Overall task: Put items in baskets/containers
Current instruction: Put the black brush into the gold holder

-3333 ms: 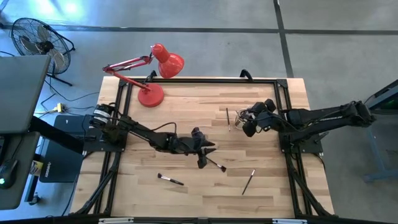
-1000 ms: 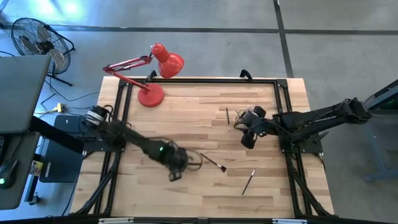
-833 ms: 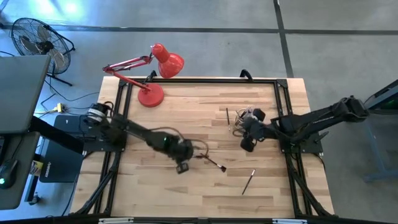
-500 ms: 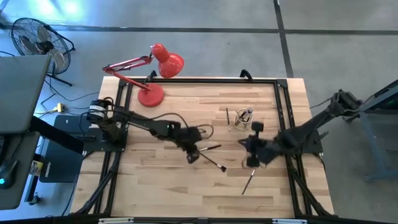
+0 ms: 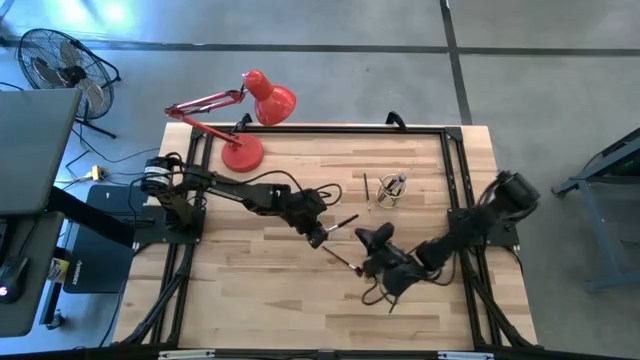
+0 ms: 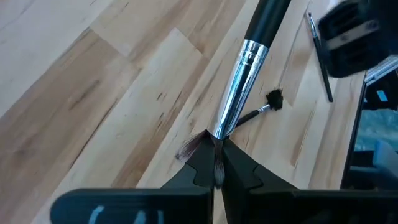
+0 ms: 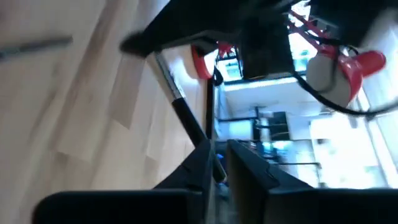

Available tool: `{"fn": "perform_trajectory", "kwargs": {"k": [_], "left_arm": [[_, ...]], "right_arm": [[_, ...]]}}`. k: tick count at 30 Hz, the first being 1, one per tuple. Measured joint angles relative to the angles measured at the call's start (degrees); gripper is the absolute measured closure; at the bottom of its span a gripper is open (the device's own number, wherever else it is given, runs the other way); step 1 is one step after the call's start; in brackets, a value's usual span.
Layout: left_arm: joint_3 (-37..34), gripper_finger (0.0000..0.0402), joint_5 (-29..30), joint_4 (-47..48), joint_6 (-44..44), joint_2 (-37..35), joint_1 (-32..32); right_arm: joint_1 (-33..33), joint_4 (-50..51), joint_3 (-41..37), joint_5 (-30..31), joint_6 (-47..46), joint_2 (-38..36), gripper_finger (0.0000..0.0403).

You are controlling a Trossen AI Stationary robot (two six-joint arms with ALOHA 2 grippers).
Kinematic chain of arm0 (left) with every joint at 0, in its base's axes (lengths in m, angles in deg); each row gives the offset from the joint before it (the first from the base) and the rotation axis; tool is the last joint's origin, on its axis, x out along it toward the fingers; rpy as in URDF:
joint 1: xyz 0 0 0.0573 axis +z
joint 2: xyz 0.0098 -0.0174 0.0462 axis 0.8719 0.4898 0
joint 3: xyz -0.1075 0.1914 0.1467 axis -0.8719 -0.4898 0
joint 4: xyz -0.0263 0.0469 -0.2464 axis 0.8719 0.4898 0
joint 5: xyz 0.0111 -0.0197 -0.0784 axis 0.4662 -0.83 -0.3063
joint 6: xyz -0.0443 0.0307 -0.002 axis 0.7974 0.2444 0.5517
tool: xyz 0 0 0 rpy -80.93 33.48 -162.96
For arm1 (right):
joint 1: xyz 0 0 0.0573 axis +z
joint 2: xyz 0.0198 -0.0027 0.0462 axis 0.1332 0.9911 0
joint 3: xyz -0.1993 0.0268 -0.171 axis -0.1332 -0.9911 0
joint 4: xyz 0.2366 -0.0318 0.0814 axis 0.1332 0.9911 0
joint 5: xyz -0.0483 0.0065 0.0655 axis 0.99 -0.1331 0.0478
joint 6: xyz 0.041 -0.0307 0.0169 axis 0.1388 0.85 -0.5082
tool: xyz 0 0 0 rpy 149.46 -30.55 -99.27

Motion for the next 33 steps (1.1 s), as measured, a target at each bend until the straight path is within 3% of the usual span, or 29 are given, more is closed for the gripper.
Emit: {"fn": "perform_trajectory", "kwargs": {"k": [7, 14, 27, 33], "left_arm": [[0.00, 0.0401, 2.33, 0.41, 0.97, -0.07, 0.00], [0.02, 0.0401, 2.42, 0.37, 1.37, -0.09, -0.03], [0.04, 0.0401, 1.59, 0.22, 0.55, -0.09, -0.13], [0.04, 0.0387, 1.50, 0.05, 0.30, -0.09, -0.50]], "right_arm": [[-2.95, 0.17, 6.45, 0.56, 7.07, 7.77, 0.0313], [-5.59, 1.03, 8.15, 0.13, 10.55, 8.77, 0.0291], [-9.03, 6.22, 8.08, -3.31, 11.85, 8.77, 0.0291], [-10.08, 9.47, 8.06, -3.03, 11.87, 8.77, 0.0344]]}}
